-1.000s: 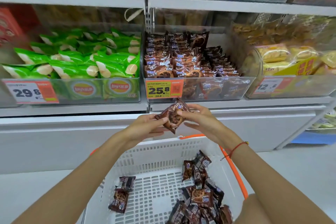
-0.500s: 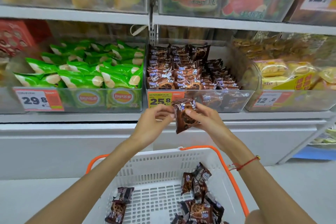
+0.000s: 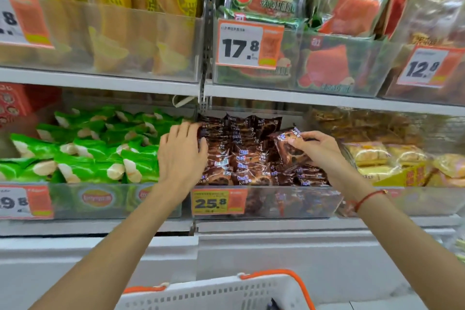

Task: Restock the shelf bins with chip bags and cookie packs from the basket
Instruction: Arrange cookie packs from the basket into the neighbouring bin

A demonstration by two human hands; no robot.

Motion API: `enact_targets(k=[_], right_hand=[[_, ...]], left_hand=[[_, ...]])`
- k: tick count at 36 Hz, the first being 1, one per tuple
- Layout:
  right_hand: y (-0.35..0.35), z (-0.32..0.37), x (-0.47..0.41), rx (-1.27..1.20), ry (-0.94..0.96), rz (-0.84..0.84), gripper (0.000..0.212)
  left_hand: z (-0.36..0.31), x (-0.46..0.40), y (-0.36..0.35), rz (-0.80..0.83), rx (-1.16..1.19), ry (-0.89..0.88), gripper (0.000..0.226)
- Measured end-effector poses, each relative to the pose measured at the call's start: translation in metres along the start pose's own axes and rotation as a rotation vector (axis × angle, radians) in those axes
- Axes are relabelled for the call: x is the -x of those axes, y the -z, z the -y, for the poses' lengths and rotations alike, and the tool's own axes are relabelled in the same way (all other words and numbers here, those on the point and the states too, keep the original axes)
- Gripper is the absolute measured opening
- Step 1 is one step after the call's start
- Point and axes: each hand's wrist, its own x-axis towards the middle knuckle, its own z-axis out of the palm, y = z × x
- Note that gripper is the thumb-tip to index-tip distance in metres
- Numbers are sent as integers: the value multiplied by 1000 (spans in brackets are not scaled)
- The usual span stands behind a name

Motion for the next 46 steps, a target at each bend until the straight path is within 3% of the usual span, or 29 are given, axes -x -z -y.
enact_targets(k=[6, 10, 14, 24, 30, 39, 46], right_hand=[[-10, -6, -56, 52, -116, 12, 31], [-23, -8, -84, 266, -71, 35, 22], [-35, -2, -106, 390, 21, 47, 42], [-62, -23, -142, 701, 396, 170, 36], [-54, -22, -150, 944, 474, 196, 44], [-54, -23, -147, 885, 636, 35, 43], [-63, -31, -152, 1052, 755, -60, 40]], left_hand=[[5, 5, -12, -25, -6, 97, 33], [5, 4, -17, -59, 10, 117, 33], [5, 4, -17, -55, 50, 132, 34], [6, 4, -21, -76, 75, 138, 35], [6, 5, -21, -78, 79, 141, 36], [6, 6, -21, -80, 85, 135, 36], [5, 6, -22, -92, 98, 138, 35]])
